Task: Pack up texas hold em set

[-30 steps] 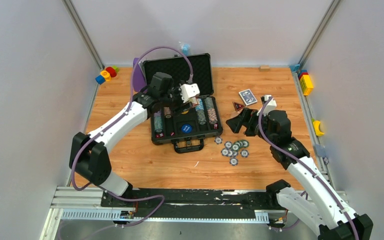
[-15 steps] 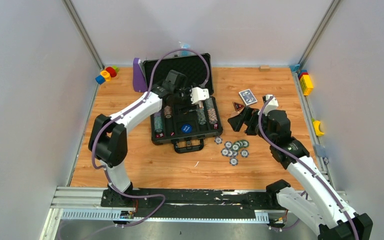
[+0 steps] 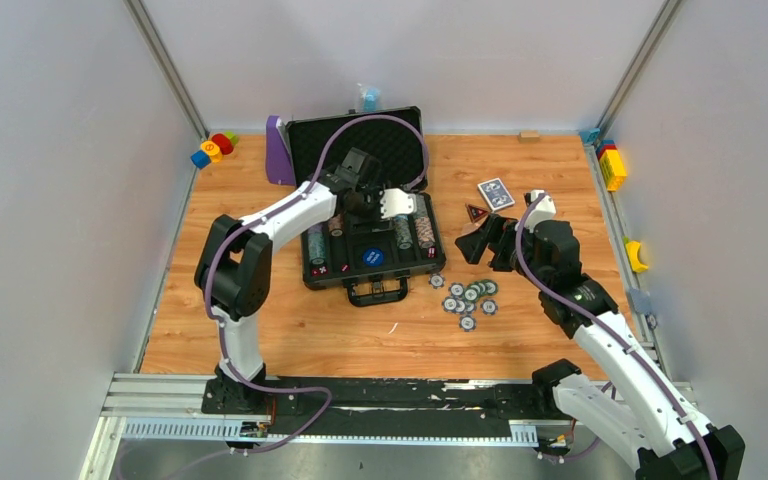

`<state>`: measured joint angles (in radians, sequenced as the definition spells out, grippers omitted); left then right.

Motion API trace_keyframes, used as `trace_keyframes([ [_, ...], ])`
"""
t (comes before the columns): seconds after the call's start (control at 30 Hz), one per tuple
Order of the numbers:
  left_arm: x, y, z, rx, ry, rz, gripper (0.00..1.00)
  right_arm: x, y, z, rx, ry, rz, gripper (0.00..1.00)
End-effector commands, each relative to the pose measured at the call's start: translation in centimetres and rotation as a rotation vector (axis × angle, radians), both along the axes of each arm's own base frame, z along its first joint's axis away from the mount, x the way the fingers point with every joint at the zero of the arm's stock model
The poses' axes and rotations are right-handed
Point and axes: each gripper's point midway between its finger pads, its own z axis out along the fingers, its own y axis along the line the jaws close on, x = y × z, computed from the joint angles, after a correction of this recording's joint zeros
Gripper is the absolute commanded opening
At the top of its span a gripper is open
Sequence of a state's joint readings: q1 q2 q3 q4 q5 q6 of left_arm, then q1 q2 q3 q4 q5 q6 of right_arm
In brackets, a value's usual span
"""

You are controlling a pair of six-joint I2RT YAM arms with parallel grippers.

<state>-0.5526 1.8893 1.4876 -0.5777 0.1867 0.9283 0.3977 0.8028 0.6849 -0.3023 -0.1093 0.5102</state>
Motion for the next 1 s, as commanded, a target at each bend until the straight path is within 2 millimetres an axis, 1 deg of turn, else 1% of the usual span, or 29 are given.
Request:
trace_keyframes([
  [0.0,2.2,0.1,1.5,0.003,-0.066,0.001,0.00,0.4,0.1,0.6,0.008,-0.027,0.000,0.90],
  [0.1,2.7,0.6,0.8,0.033,-0.067,0.025,0.00,0.4,0.0,0.4,0.006,-0.024,-0.001,0.90],
  [0.33,3.3,2.1,0.6,0.056,-0.063,0.073,0.00,0.4,0.3,0.2,0.012,-0.016,0.006,0.90],
  [0.5,2.5,2.5,0.3,0.052,-0.013,0.049,0.00,0.5,0.5,0.1,0.016,-0.011,0.012,0.90],
  [0.6,2.3,3.3,0.1,0.082,0.003,0.063,0.00,0.4,0.5,0.0,0.019,-0.008,0.015,0.90],
  [0.77,1.8,3.2,0.3,0.073,0.030,0.047,0.00,0.4,0.6,0.0,0.023,-0.005,0.016,0.90],
  [0.9,1.5,3.8,0.2,0.104,0.046,0.066,0.03,0.4,0.6,-0.1,0.024,-0.003,0.016,0.90],
  [0.97,1.6,4.0,0.3,0.108,0.041,0.069,0.08,0.4,0.6,-0.1,0.024,-0.005,0.016,0.90],
])
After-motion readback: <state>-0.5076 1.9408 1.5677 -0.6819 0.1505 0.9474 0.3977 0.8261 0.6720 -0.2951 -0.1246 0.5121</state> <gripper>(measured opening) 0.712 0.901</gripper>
